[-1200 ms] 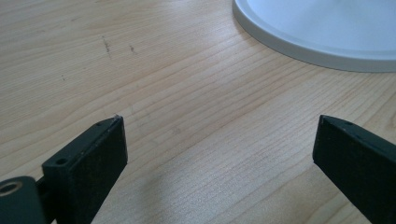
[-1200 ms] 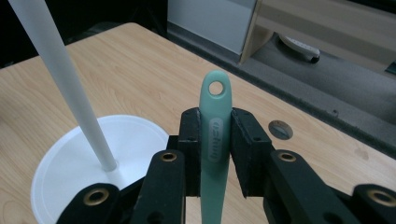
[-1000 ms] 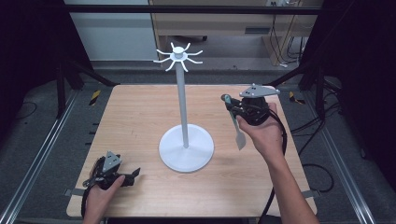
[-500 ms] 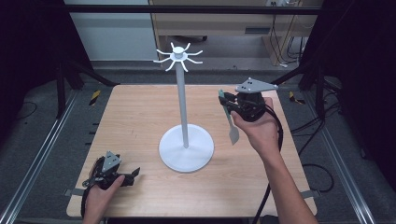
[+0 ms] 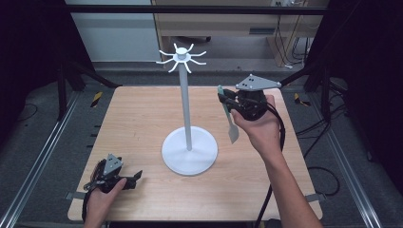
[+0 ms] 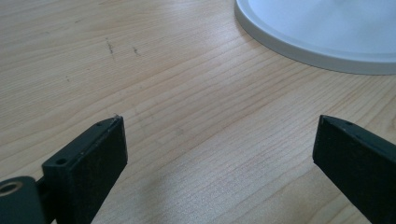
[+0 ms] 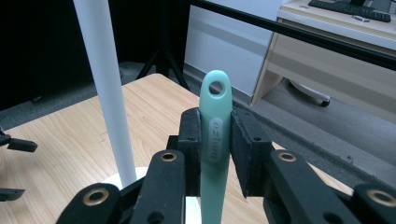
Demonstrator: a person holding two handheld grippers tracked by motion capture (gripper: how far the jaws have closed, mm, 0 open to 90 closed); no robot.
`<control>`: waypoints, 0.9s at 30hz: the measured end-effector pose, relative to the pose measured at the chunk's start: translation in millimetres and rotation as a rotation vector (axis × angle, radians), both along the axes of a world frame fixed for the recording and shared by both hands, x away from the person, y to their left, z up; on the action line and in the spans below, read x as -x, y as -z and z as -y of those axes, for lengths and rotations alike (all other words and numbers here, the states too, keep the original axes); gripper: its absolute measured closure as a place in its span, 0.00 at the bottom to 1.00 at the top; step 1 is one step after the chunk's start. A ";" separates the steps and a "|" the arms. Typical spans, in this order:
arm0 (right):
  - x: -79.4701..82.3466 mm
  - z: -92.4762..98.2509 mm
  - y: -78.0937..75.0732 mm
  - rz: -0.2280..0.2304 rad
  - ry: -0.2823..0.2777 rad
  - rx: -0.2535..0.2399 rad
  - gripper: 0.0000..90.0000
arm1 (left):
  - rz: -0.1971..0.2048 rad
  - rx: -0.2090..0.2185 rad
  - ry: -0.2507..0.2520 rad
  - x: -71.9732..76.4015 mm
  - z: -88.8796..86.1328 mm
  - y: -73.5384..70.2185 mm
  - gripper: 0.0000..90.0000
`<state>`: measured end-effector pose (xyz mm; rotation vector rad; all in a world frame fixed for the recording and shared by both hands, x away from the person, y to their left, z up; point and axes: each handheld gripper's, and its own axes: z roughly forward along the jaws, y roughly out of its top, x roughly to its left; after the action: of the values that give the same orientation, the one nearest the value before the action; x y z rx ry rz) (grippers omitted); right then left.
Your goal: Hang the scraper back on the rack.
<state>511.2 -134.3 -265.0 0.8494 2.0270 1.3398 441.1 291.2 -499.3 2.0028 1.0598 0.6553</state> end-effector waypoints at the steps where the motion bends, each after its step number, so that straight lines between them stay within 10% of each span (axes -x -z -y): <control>1: 0.3 -0.3 -0.1 0.001 -0.002 -0.001 0.83 | 0.001 0.000 0.000 0.1 0.1 -0.1 0.03; 27: 8.4 -3.4 -15.9 0.050 -0.012 -0.024 0.83 | 0.001 -0.001 0.000 0.0 0.5 0.2 0.03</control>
<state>502.8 -130.9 -249.1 0.8076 1.9842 1.3804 441.1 290.6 -499.5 2.0033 1.0589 0.6565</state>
